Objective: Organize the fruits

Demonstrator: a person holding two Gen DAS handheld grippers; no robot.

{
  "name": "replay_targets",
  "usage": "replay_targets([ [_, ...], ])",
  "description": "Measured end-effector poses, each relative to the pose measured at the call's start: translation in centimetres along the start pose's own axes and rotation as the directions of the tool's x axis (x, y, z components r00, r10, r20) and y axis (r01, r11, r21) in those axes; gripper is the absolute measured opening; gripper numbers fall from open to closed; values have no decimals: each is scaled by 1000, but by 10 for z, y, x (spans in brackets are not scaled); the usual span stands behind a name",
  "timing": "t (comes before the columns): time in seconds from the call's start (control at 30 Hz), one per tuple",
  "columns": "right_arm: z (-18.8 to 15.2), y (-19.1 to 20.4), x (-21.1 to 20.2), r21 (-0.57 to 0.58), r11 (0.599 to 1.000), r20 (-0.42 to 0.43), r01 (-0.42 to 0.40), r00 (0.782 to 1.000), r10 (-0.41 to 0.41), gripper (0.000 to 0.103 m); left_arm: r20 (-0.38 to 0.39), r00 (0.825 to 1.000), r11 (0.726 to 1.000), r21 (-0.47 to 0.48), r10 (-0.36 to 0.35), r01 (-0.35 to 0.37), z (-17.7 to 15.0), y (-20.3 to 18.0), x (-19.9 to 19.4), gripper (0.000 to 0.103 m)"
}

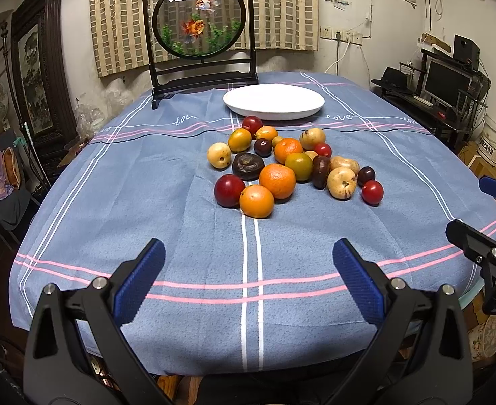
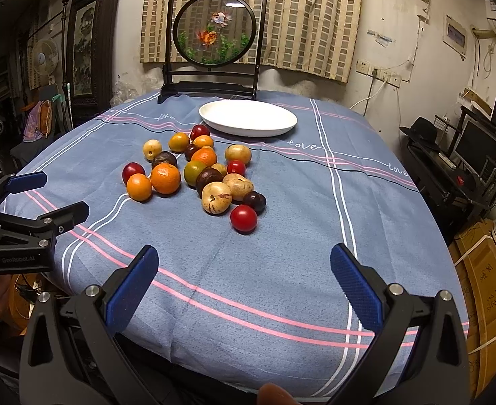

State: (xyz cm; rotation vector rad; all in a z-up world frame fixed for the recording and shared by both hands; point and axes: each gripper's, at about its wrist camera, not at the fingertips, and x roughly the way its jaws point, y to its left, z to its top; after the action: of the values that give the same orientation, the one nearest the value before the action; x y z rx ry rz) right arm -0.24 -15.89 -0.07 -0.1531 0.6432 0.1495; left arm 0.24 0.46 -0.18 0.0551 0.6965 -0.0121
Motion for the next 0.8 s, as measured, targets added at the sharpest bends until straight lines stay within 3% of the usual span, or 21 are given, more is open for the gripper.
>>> replay_targets([
  [0.8,0,-1,-1,2,1000,-1,-11,1000,11,102,-8,1000,1000,0,-1,1,-1,-1,0,101],
])
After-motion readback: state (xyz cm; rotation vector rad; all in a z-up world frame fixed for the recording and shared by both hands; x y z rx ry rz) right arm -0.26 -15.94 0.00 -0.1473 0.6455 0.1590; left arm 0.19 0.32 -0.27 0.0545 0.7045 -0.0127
